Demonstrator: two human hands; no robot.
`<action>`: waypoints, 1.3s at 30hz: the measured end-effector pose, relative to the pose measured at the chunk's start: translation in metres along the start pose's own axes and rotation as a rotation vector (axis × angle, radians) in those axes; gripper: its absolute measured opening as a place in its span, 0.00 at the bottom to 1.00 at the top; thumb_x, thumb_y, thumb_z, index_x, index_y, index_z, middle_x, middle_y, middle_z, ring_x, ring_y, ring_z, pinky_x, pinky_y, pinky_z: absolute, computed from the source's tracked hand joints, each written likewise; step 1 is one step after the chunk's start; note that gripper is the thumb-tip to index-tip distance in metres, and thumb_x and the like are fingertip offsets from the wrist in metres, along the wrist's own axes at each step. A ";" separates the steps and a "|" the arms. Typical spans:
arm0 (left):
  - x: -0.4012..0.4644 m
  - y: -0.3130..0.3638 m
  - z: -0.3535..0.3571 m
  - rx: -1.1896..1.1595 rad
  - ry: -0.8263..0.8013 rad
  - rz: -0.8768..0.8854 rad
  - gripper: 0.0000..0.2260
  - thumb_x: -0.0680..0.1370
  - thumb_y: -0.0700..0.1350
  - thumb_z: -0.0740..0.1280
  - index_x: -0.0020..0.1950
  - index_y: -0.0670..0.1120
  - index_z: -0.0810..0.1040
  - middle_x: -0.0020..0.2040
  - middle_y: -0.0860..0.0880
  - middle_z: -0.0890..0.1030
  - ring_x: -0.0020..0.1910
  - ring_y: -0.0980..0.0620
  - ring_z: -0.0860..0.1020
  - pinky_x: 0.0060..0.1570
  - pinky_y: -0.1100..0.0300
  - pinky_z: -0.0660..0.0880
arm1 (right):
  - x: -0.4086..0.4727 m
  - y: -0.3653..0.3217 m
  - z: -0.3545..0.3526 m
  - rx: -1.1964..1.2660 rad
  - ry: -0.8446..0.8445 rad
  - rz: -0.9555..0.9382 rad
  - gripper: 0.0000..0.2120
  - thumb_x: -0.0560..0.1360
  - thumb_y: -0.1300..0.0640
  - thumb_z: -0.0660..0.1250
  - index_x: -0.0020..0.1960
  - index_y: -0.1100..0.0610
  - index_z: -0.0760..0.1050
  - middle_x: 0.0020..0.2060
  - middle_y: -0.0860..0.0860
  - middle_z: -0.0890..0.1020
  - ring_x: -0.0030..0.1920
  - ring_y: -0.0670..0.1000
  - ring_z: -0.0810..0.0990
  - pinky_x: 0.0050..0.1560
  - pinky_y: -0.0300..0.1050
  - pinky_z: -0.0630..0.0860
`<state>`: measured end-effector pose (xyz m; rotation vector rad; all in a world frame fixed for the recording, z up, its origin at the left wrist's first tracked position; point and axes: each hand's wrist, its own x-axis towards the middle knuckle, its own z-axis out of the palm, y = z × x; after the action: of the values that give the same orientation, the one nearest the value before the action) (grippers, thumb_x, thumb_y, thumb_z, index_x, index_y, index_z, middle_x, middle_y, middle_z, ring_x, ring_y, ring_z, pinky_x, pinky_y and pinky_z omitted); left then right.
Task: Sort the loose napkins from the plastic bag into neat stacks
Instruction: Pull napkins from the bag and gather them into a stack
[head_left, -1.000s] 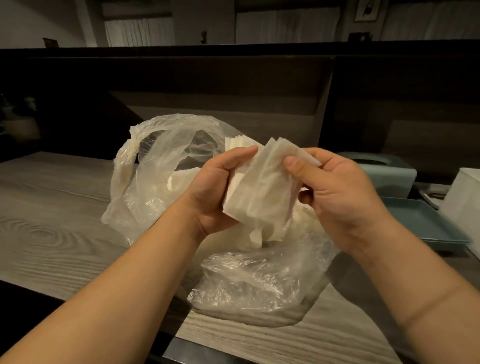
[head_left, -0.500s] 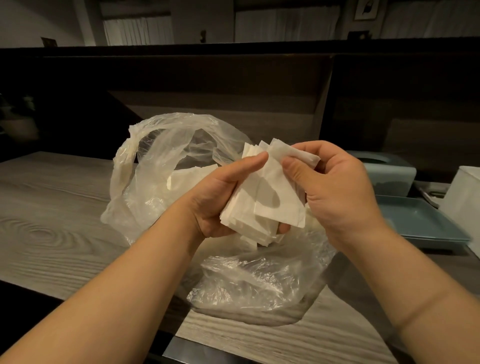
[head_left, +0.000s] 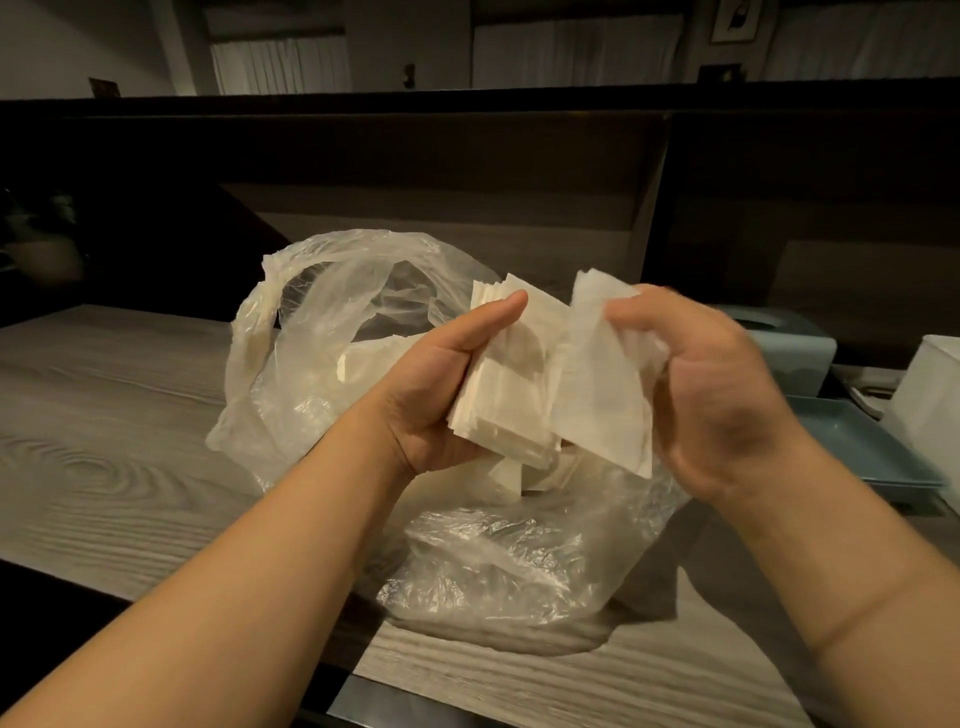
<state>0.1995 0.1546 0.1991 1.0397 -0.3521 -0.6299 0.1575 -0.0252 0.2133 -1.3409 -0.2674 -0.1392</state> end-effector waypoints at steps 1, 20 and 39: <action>0.000 0.000 0.000 0.003 -0.005 0.000 0.25 0.68 0.55 0.75 0.60 0.43 0.85 0.56 0.42 0.85 0.51 0.42 0.85 0.48 0.48 0.83 | -0.001 0.003 0.002 -0.087 0.008 -0.022 0.07 0.76 0.55 0.70 0.45 0.59 0.80 0.44 0.57 0.81 0.46 0.62 0.82 0.47 0.56 0.76; 0.001 0.007 -0.007 -0.246 -0.055 0.069 0.36 0.74 0.55 0.72 0.76 0.39 0.67 0.58 0.38 0.80 0.48 0.44 0.81 0.52 0.49 0.81 | 0.011 0.017 0.000 -0.399 0.263 0.075 0.07 0.81 0.58 0.63 0.49 0.51 0.79 0.38 0.49 0.79 0.36 0.48 0.76 0.37 0.44 0.72; 0.001 0.010 -0.003 -0.365 0.074 0.133 0.28 0.75 0.56 0.67 0.67 0.38 0.74 0.53 0.41 0.81 0.44 0.45 0.80 0.45 0.53 0.81 | -0.004 0.040 0.020 -1.159 -0.029 -0.050 0.14 0.71 0.38 0.72 0.44 0.46 0.73 0.39 0.40 0.78 0.48 0.47 0.76 0.59 0.56 0.71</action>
<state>0.2050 0.1601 0.2068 0.6821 -0.2281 -0.5109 0.1613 0.0029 0.1788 -2.4863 -0.2475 -0.3473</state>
